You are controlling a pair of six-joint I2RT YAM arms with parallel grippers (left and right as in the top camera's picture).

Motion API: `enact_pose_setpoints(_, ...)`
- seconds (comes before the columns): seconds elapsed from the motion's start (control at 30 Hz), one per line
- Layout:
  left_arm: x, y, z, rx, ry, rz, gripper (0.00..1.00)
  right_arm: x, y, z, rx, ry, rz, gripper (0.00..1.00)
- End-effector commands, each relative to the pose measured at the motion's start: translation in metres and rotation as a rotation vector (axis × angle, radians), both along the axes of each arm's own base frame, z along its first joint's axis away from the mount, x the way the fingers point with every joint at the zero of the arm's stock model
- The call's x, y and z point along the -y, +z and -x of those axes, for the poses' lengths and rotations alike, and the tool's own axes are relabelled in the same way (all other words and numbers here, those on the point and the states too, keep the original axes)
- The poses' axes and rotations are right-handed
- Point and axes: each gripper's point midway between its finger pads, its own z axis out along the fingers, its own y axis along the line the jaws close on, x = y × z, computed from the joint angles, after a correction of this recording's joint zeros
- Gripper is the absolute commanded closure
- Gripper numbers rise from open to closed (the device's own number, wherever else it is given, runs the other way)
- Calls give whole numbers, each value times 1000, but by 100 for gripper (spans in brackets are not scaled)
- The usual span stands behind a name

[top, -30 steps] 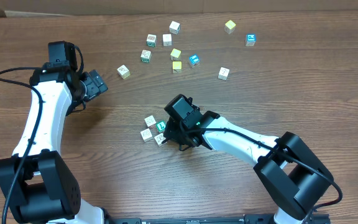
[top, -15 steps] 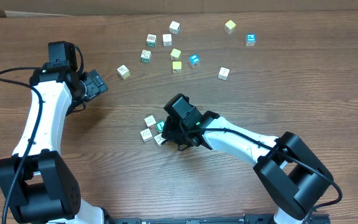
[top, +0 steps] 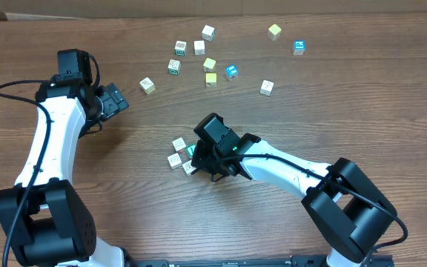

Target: Form a circle

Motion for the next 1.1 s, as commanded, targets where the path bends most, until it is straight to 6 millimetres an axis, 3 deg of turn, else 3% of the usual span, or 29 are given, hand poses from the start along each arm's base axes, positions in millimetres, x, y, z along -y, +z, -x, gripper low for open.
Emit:
enact_pose_setpoints(0.0,-2,3,-5,11,-5,-15,1,0,-2,3,-6,5,0,96)
enact_pose_setpoints(0.2,-2,3,-5,11,-5,-15,0,-1,4,-1,-9,-7,-2,96)
enact_pose_setpoints(0.4,-2,3,-5,11,-5,-15,0,4,30,-8,-8,-19,-6,96)
enact_pose_setpoints(0.6,-2,3,-5,11,-5,-15,0,-11,41,14,-110,46,-106,96)
enact_pose_setpoints(0.9,-2,3,-5,11,-5,-15,0,2,15,54,-283,-119,6,96)
enact_pose_setpoints(1.07,-2,3,-5,11,-5,-15,0,-4,12,53,-248,-112,-6,96)
